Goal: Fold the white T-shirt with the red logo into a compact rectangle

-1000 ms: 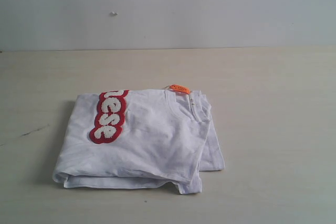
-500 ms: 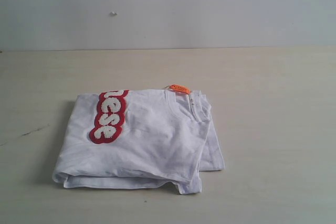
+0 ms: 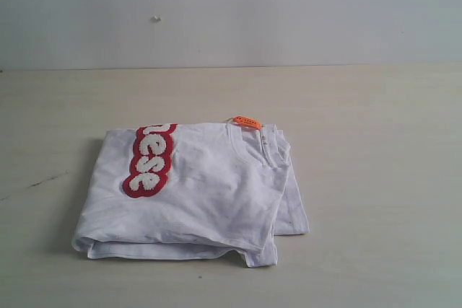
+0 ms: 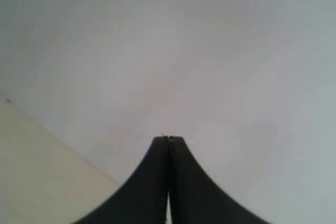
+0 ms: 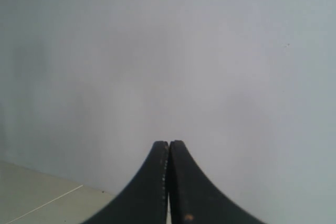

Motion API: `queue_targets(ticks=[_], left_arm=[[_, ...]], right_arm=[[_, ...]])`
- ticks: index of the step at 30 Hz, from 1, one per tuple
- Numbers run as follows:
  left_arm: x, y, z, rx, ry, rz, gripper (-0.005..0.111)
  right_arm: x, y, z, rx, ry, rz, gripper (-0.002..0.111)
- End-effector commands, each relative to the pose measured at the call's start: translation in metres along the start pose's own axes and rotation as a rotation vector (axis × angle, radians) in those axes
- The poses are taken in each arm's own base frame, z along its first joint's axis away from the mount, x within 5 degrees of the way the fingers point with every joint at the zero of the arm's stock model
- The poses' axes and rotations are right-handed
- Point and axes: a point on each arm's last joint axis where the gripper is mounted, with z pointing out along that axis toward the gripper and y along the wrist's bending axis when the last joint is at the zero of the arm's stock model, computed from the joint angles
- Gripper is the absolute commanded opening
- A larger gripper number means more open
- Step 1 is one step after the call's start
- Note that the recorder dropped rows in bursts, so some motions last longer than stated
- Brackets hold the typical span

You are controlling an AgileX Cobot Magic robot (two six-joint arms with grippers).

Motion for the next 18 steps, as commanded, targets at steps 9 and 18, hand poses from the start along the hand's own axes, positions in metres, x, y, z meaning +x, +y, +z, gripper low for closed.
queue_targets(ticks=[9, 18], left_arm=[[0.024, 0.027, -0.008, -0.211, 0.351, 0.596, 0.0], [0.029, 0.031, -0.011, -0.228, 0.43, 0.68, 0.0]], right_arm=[[0.001, 0.0, 0.0, -0.001, 0.001, -0.004, 0.0], [0.001, 0.0, 0.0, -0.001, 0.001, -0.004, 0.0]])
